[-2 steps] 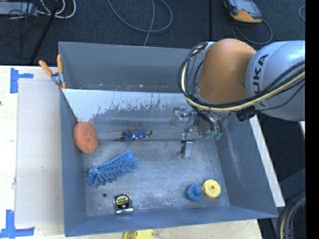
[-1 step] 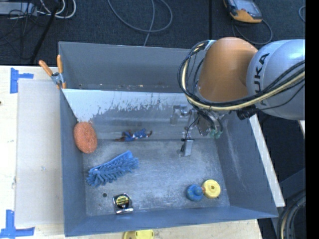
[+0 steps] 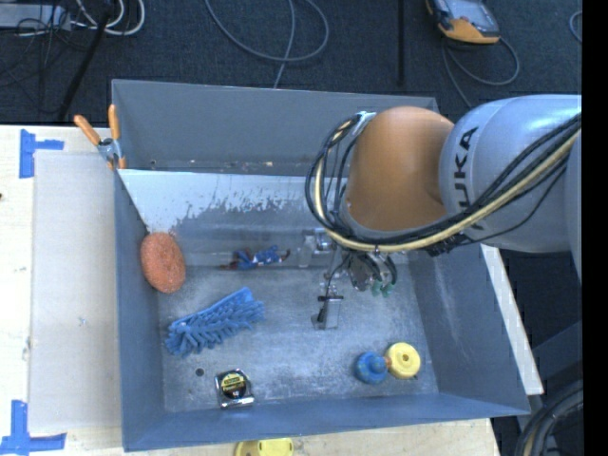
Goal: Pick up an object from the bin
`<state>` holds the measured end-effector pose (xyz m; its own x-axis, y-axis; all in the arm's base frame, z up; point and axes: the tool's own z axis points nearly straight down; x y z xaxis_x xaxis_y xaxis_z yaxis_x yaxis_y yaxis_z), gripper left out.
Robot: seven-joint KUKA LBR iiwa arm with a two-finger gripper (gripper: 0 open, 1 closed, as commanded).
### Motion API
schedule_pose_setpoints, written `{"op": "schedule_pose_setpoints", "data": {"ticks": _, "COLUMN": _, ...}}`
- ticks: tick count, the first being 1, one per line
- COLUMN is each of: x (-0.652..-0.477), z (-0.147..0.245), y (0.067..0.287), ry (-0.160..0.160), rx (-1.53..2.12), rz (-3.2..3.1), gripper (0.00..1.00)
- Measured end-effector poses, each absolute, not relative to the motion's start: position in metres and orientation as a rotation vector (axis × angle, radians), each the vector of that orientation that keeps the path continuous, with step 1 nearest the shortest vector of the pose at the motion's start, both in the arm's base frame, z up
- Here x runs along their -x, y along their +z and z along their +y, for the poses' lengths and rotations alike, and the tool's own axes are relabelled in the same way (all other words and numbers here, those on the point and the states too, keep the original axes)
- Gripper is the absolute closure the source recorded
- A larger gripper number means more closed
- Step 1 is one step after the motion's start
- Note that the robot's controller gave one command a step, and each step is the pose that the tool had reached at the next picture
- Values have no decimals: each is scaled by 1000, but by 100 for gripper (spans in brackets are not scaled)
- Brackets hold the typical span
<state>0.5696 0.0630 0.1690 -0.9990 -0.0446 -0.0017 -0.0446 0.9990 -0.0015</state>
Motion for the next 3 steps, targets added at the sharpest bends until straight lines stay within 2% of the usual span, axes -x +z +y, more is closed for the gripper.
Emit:
{"op": "schedule_pose_setpoints", "data": {"ticks": 1, "x": -572, "z": 90, "y": 141, "ry": 9, "rx": 44, "rz": 3143, "gripper": 0}}
{"op": "schedule_pose_setpoints", "data": {"ticks": 2, "x": -579, "z": 101, "y": 128, "ry": -2, "rx": 112, "rz": 3139, "gripper": 0}}
{"op": "schedule_pose_setpoints", "data": {"ticks": 3, "x": -589, "z": 129, "y": 111, "ry": 1, "rx": 259, "rz": 3129, "gripper": 0}}
